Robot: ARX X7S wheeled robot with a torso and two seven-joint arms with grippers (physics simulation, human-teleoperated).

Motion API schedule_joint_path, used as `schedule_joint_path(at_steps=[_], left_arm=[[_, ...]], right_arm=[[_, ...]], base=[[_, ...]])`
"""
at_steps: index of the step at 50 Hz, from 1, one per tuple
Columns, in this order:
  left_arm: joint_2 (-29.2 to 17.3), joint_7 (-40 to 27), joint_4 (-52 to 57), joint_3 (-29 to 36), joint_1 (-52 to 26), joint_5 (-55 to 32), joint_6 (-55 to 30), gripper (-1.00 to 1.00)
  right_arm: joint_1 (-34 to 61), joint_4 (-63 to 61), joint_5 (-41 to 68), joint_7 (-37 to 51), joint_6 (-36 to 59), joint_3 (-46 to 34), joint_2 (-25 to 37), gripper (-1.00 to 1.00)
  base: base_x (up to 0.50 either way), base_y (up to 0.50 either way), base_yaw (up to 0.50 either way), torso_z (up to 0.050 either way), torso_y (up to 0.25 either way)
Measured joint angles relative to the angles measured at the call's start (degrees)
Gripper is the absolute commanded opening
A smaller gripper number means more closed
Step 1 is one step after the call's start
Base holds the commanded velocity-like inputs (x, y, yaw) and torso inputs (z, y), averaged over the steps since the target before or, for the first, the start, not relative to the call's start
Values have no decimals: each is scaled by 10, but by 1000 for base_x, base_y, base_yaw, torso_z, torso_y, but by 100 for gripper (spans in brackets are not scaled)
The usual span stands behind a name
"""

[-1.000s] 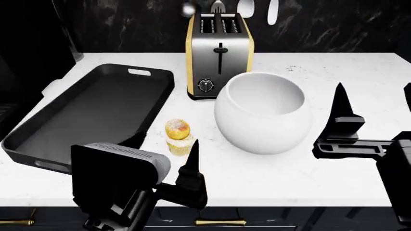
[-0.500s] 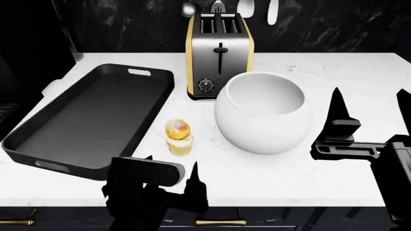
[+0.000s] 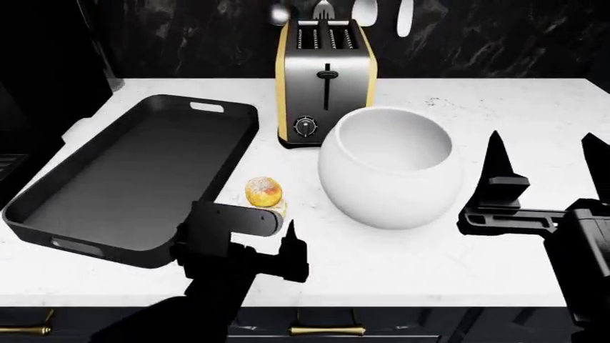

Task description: Pick up the bowl with donut and place it on the tray. Pick up the cupcake and place it on the tray.

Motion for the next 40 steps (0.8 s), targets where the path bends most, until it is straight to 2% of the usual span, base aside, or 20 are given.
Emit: schedule_joint_path(at_steps=[34, 35, 40], left_arm=[[-5, 73, -139, 57, -44, 72, 66, 100], [-5, 74, -141, 58, -44, 73, 68, -100], [-5, 79, -146, 64, -45, 79, 80, -100]], right_arm=[[11, 25, -40, -24, -3, -35, -17, 100], [11, 26, -41, -25, -4, -36, -17, 100], [8, 28, -47, -30, -7, -38, -19, 100]], base=[[0, 0, 0, 0, 0], [0, 0, 0, 0, 0], [0, 0, 0, 0, 0]])
